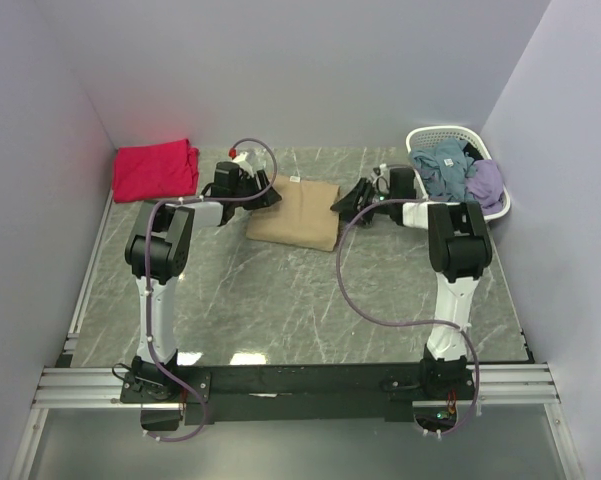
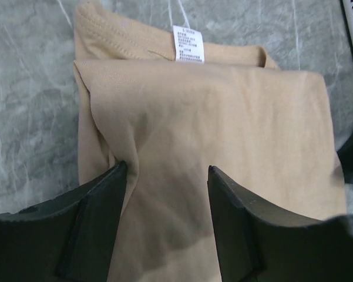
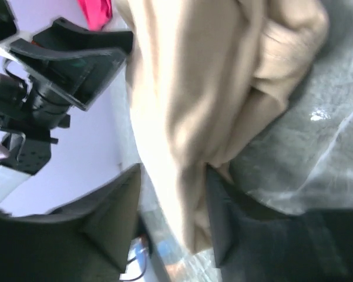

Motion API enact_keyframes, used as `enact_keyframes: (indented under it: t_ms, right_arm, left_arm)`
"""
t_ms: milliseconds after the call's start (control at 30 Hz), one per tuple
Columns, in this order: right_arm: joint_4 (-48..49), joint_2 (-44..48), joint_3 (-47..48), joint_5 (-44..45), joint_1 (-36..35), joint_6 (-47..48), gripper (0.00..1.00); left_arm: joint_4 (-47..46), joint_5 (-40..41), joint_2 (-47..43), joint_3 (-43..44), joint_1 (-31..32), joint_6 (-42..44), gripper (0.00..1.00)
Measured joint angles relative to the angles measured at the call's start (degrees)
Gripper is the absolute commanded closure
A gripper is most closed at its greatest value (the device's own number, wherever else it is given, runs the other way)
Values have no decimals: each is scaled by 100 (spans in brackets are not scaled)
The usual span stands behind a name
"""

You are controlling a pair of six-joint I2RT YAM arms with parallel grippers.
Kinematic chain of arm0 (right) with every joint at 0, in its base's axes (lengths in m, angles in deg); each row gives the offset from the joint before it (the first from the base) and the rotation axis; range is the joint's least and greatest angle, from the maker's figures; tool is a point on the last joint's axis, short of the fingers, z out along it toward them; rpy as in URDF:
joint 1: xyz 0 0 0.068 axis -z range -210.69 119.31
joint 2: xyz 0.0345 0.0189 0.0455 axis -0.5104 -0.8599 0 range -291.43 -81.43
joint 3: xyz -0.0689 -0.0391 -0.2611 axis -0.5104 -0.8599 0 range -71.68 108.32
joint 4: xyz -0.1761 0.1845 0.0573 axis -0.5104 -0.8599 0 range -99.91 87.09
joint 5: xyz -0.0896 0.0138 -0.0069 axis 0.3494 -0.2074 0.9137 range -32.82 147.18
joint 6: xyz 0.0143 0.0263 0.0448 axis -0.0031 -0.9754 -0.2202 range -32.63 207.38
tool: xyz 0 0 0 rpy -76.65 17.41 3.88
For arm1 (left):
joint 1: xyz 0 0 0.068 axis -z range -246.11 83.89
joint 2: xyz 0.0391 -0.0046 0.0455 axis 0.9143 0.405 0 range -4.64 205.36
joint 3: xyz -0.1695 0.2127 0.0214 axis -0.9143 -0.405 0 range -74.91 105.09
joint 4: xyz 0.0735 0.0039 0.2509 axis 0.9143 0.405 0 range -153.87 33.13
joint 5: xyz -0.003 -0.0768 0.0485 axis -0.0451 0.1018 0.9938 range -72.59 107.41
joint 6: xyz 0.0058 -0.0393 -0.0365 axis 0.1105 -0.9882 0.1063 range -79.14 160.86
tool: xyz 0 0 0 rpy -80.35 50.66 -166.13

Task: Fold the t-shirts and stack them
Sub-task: Fold the tshirt

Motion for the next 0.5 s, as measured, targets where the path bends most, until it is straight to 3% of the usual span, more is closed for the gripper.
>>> enact_keyframes:
  t_ms: [300,500]
  right_arm:
    - [-1849,1003,234,1204,50,1550,38]
    - [-2100,1156,-258,1423,39,1770,38]
  left_arm:
    - [-81,4,-109,-181,0,11,37]
    - [-59,2,-256,-210,0,20,37]
